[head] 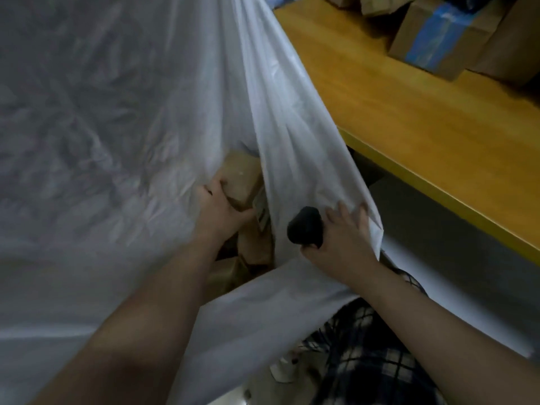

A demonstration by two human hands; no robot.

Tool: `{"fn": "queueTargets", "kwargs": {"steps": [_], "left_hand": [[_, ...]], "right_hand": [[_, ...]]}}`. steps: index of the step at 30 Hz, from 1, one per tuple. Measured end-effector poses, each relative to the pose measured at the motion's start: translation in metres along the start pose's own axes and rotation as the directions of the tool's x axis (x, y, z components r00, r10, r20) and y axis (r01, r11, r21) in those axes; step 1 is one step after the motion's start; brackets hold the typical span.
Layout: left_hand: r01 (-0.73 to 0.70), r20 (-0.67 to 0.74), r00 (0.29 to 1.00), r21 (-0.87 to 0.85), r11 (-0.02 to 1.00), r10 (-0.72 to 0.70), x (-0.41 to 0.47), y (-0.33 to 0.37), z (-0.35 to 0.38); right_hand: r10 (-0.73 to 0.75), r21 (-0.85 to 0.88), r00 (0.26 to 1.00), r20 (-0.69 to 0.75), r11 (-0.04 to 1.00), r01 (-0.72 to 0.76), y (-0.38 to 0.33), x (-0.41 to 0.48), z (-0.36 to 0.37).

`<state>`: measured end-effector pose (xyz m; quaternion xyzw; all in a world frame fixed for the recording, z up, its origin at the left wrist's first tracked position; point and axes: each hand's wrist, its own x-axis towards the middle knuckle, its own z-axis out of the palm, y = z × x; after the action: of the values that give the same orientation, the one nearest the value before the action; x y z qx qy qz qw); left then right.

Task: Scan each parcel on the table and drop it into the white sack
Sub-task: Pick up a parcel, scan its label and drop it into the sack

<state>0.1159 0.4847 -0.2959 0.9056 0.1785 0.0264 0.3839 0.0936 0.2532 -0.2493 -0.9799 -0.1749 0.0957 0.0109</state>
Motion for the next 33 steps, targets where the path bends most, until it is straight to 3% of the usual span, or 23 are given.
{"fn": "queueTargets", "kwargs": {"steps": [5,8,11,16,19,21,23,27,33], "left_hand": [[0.113,0.255,0.956,0.137,0.984,-0.145,0.004,-0.002,-0.046],[0.108,0.27,0.94,0.34,0.934,-0.207,0.0,0.007,-0.085],[0.004,0.223,0.966,0.498,0.867,-0.133,-0.01,0.015,-0.092],[-0.216,0.201,0.972,0.586,0.781,0.119,-0.047,0.031,-0.052],[-0.21,0.22,0.97,0.553,0.806,0.102,-0.052,0.048,-0.04],[-0.247,0.132,0.969,0.536,0.807,0.209,-0.052,0.067,-0.042],[-0.305,0.045,0.945,0.471,0.828,0.323,-0.057,0.09,-0.047],[-0.476,0.018,0.857,0.41,0.778,0.514,-0.079,0.148,-0.043],[-0.677,0.084,0.712,0.35,0.648,0.697,-0.127,0.254,-0.009]], "right_hand": [[0.073,-0.043,0.997,0.008,0.996,-0.073,-0.008,-0.005,-0.013],[0.131,-0.102,0.991,-0.01,0.986,-0.131,-0.008,-0.015,-0.024],[0.156,-0.101,0.987,-0.036,0.982,-0.159,-0.011,-0.022,-0.029],[0.091,-0.1,0.988,-0.125,0.99,-0.104,-0.009,-0.04,-0.029],[-0.003,0.091,0.976,-0.217,0.996,0.024,0.003,-0.051,-0.035],[0.041,0.391,0.963,-0.267,0.918,0.07,0.013,-0.064,-0.046],[0.169,0.593,0.95,-0.262,0.805,0.021,0.024,-0.082,-0.058],[0.361,0.758,0.865,-0.349,0.652,0.034,0.06,-0.117,-0.084],[0.586,0.922,0.745,-0.32,0.374,0.102,0.119,-0.174,-0.133]]}}
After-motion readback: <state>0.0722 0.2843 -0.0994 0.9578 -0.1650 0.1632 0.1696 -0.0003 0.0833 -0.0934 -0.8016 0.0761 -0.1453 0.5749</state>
